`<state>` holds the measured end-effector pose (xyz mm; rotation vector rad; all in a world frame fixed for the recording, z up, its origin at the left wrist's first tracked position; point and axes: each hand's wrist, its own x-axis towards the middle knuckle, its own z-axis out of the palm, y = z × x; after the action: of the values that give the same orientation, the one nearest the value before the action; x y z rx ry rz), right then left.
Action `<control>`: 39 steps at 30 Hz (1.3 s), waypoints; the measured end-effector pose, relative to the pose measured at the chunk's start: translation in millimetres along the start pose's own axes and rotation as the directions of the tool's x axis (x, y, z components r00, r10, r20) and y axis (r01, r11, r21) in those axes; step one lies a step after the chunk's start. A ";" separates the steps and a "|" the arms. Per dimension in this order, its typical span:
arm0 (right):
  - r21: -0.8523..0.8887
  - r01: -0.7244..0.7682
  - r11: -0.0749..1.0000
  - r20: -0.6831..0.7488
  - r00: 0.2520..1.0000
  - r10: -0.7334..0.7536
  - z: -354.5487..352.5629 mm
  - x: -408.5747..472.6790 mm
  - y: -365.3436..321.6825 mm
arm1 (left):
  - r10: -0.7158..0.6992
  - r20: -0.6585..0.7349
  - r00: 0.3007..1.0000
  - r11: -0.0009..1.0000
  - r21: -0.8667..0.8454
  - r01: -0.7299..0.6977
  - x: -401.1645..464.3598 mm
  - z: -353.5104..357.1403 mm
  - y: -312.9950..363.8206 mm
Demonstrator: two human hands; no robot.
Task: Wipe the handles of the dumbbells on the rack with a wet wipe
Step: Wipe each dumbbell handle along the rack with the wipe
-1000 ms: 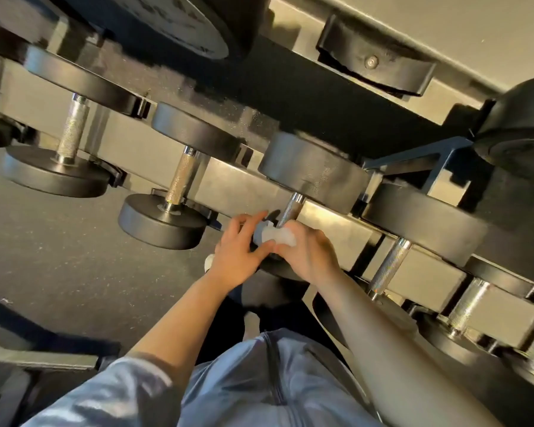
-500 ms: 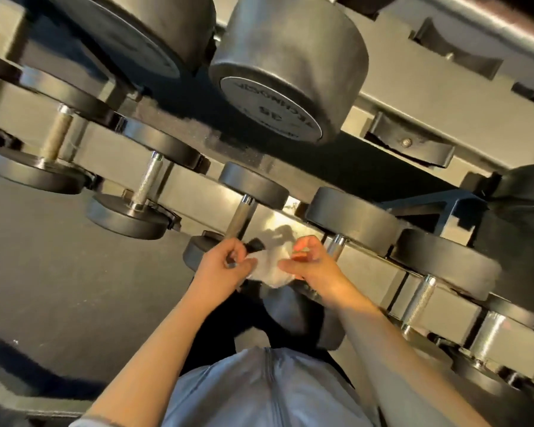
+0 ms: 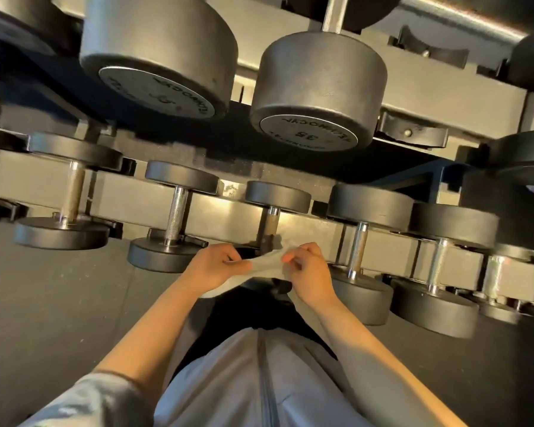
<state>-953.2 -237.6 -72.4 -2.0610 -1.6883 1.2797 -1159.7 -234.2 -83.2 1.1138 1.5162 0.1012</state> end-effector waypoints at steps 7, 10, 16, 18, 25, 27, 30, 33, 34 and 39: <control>-0.010 -0.103 0.995 -0.015 0.995 0.103 19.5 42.7 -2.8 | -0.141 0.010 0.990 0.947 -0.292 0.138 21.6 -5.4 -9.9; 0.069 -0.241 0.968 -0.043 0.969 0.244 43.4 79.6 -2.0 | -0.197 -0.053 0.979 0.894 -0.420 0.157 36.1 -2.4 -16.6; 0.133 -0.448 0.884 0.037 0.894 0.447 81.9 118.2 7.8 | -0.175 -0.323 0.930 0.950 -0.304 0.073 54.0 10.9 -37.1; 0.149 -0.453 0.879 0.084 0.891 0.446 85.9 117.4 15.5 | -0.187 -0.316 0.930 0.951 -0.297 0.090 54.0 17.9 -36.5; -0.339 -0.436 0.834 0.138 0.853 0.502 92.7 104.9 33.4 | -0.122 -0.314 0.942 0.991 -0.096 0.096 48.2 54.8 -33.2; -0.504 -0.350 0.790 0.186 0.848 0.495 91.5 98.4 36.4 | -0.143 -0.275 0.951 0.990 -0.055 0.133 45.3 64.4 -28.3; -0.631 -0.182 0.754 0.290 0.847 0.447 80.0 102.6 42.5 | -0.223 -0.053 0.973 0.973 0.043 0.225 48.3 80.3 -27.1; -0.578 -0.101 0.810 0.387 0.840 0.381 64.4 111.5 47.3 | -0.314 0.006 0.949 0.948 0.049 0.313 58.4 93.2 -20.4; -0.518 -0.100 0.849 0.406 0.845 0.348 60.2 111.8 50.7 | -0.328 -0.016 0.944 0.944 0.041 0.329 61.8 96.5 -18.2; -0.465 0.100 0.880 0.408 0.906 0.112 51.5 103.7 53.3 | -0.340 -0.101 0.935 0.940 -0.006 0.342 67.7 103.2 -18.0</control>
<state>-953.6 -183.9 -188.0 -2.1364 -2.4041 1.5230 -1076.6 -250.5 -174.8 0.8490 1.7821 -0.0920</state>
